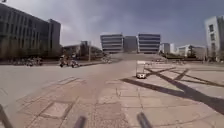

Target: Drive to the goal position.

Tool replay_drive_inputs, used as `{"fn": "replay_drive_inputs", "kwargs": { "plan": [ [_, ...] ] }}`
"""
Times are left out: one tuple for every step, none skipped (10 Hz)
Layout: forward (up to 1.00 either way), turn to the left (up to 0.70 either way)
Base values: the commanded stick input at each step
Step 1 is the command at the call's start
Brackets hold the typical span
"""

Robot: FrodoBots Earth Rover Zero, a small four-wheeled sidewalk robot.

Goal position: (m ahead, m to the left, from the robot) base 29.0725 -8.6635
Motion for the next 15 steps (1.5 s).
{"fn": "replay_drive_inputs", "kwargs": {
  "plan": [
    [1.00, 0.00],
    [1.00, 0.00],
    [1.00, 0.00],
    [1.00, 0.00],
    [1.00, 0.00],
    [1.00, 0.00],
    [1.00, 0.00],
    [1.00, 0.00],
    [1.00, 0.00],
    [1.00, 0.00],
    [1.00, 0.00],
    [1.00, 0.00],
    [1.00, 0.00],
    [1.00, 0.00],
    [1.00, -0.16]
  ]
}}
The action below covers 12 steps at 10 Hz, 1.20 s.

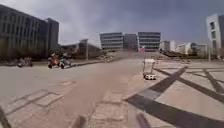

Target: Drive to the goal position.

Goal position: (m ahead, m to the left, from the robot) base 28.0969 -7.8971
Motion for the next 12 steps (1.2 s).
{"fn": "replay_drive_inputs", "kwargs": {
  "plan": [
    [1.00, -0.40],
    [1.00, -0.33],
    [1.00, 0.00],
    [1.00, 0.00],
    [1.00, 0.00],
    [1.00, 0.00],
    [1.00, 0.00],
    [1.00, 0.00],
    [1.00, 0.00],
    [1.00, 0.00],
    [1.00, 0.00],
    [1.00, 0.00]
  ]
}}
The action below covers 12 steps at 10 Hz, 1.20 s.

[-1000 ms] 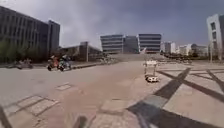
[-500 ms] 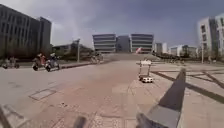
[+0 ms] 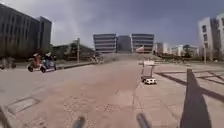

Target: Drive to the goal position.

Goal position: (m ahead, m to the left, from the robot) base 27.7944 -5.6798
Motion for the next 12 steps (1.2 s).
{"fn": "replay_drive_inputs", "kwargs": {
  "plan": [
    [1.00, 0.00],
    [1.00, 0.00],
    [1.00, 0.00],
    [1.00, 0.00],
    [1.00, 0.00],
    [1.00, 0.00],
    [1.00, 0.00],
    [1.00, 0.00],
    [1.00, 0.00],
    [1.00, 0.00],
    [1.00, 0.00],
    [1.00, 0.00]
  ]
}}
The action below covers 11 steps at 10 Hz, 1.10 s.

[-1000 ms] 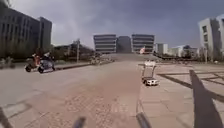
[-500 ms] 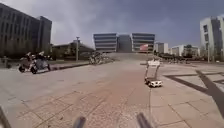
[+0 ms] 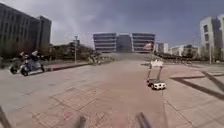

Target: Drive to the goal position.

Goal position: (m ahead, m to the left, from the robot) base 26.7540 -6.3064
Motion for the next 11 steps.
{"fn": "replay_drive_inputs", "kwargs": {
  "plan": [
    [1.00, 0.00],
    [1.00, 0.00],
    [1.00, 0.00],
    [1.00, 0.00],
    [1.00, 0.00],
    [1.00, 0.00],
    [1.00, 0.00],
    [1.00, 0.00],
    [1.00, 0.00],
    [1.00, 0.00],
    [1.00, 0.00]
  ]
}}
